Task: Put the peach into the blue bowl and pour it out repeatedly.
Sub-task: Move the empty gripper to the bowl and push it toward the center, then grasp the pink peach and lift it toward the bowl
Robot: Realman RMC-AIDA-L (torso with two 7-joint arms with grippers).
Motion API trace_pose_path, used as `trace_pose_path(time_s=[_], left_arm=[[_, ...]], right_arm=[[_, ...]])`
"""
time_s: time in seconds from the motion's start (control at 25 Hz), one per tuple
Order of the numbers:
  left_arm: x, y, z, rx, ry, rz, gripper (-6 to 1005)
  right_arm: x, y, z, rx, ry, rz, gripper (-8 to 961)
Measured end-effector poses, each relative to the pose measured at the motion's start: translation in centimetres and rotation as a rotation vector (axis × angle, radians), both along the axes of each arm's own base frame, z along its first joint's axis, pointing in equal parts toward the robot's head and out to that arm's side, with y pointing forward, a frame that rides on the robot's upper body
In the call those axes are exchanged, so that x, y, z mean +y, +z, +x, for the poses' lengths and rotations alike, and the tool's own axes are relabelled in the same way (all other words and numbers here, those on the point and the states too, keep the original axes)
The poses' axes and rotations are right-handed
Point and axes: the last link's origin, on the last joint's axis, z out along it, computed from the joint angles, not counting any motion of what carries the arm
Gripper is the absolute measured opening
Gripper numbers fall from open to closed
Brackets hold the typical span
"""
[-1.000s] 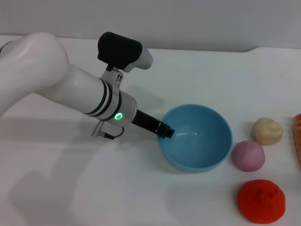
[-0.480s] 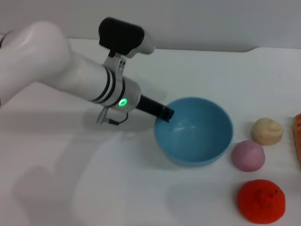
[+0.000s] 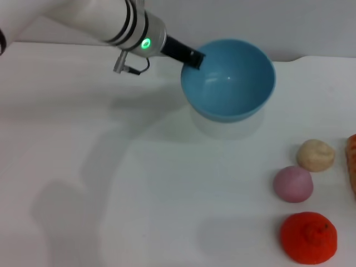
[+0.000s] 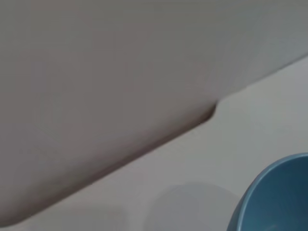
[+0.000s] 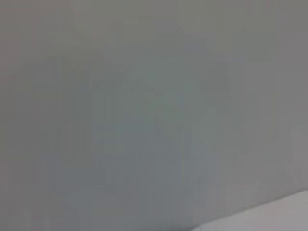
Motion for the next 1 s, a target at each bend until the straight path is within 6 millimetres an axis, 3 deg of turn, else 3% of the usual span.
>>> trace_pose_path(time_s=[0.2, 0.4, 0.52, 0.68, 0.84, 1.0], left_arm=[[0.6, 0.3, 0.2, 0.014, 0.002, 0.023, -1], [0.8, 0.5, 0.0, 0.014, 0.030, 0.051, -1], [1.0, 0.4, 0.1, 0.016, 0.027, 0.066, -1], [1.1, 0.4, 0.2, 0.012, 0.024, 0.075, -1], [1.2, 0.5, 0.4, 0.009, 0.017, 0.084, -1], [1.2, 0.5, 0.4, 0.011, 0.016, 0.086, 0]], right_arm=[[2.1, 5.7, -2.1, 0.028, 0.065, -0.245, 545], [3.4, 7.7, -5.9, -0.012, 0.077, -0.524, 544], [4.3, 6.2, -7.5, -0.047, 0.030, -0.723, 544], [5.0, 2.3, -8.6, -0.126, -0.030, -0.949, 539], [5.1, -1.1, -8.8, -0.153, -0.038, -1.037, 514], [5.3, -2.6, -8.7, -0.149, -0.053, -1.056, 489]])
